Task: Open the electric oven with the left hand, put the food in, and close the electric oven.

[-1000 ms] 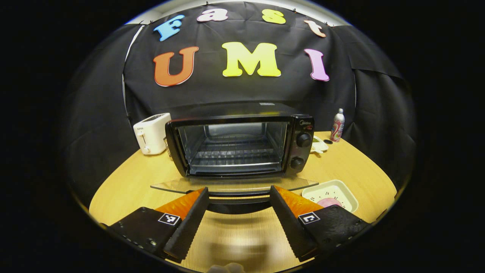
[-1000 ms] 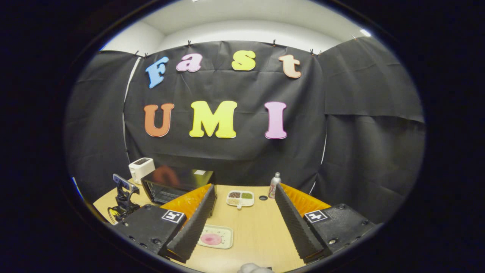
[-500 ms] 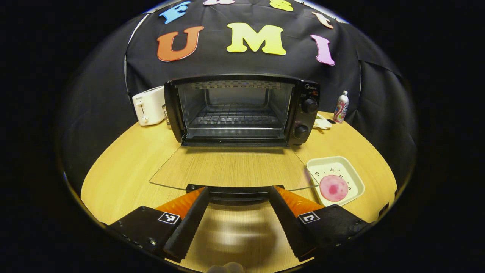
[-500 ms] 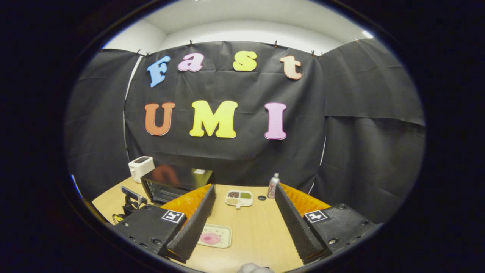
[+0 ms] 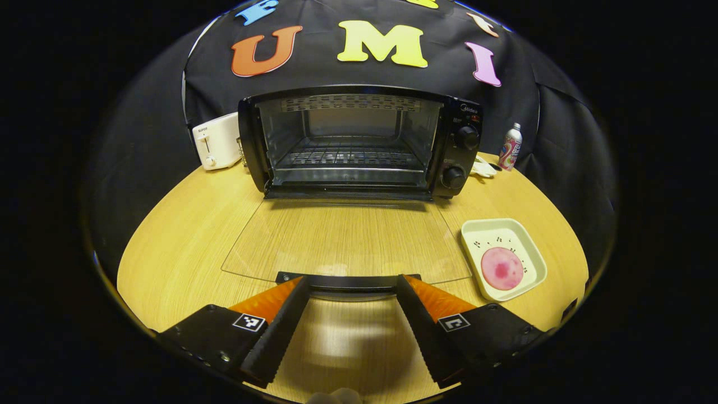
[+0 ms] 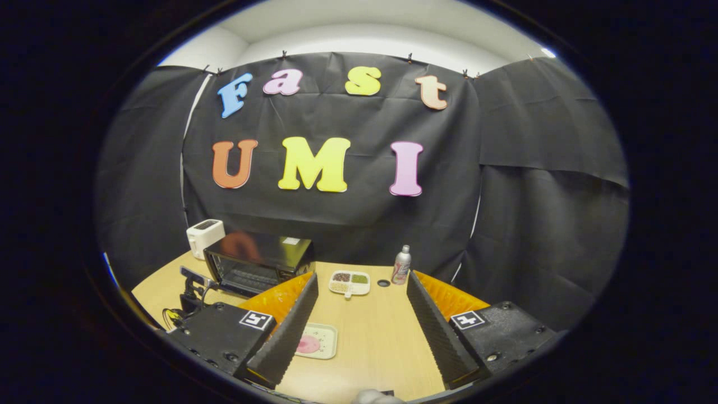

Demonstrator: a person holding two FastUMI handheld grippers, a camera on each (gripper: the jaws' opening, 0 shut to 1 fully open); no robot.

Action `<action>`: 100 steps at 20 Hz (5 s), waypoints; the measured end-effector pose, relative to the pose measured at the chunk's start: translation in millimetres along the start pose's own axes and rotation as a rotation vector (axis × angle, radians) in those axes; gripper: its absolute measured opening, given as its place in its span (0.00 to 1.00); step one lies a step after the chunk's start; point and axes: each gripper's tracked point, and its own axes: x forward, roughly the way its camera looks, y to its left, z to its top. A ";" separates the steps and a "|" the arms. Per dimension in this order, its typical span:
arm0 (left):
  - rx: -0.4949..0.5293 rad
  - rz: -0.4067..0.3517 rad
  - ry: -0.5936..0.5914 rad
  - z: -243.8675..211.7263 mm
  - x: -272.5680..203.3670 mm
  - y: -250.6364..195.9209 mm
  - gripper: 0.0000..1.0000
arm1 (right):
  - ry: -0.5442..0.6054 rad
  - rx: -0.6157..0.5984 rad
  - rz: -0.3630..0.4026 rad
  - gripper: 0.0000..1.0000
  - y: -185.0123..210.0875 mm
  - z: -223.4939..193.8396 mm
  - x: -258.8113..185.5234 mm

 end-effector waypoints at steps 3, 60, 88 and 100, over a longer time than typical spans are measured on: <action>0.020 0.019 -0.043 9.3 -7.1 6.6 0.96 | 0.017 0.010 -0.004 0.98 -3.8 -10.3 3.5; -0.038 0.173 -0.373 132.5 -193.7 59.4 0.97 | 1.111 0.610 0.430 0.00 71.1 -308.1 171.4; -0.072 0.182 -0.368 118.6 -191.5 89.5 0.97 | 1.275 0.390 0.198 0.00 89.0 -332.8 174.3; -0.026 0.182 -0.348 130.3 -190.9 87.4 0.97 | 1.044 0.798 0.449 0.01 92.7 -312.2 165.0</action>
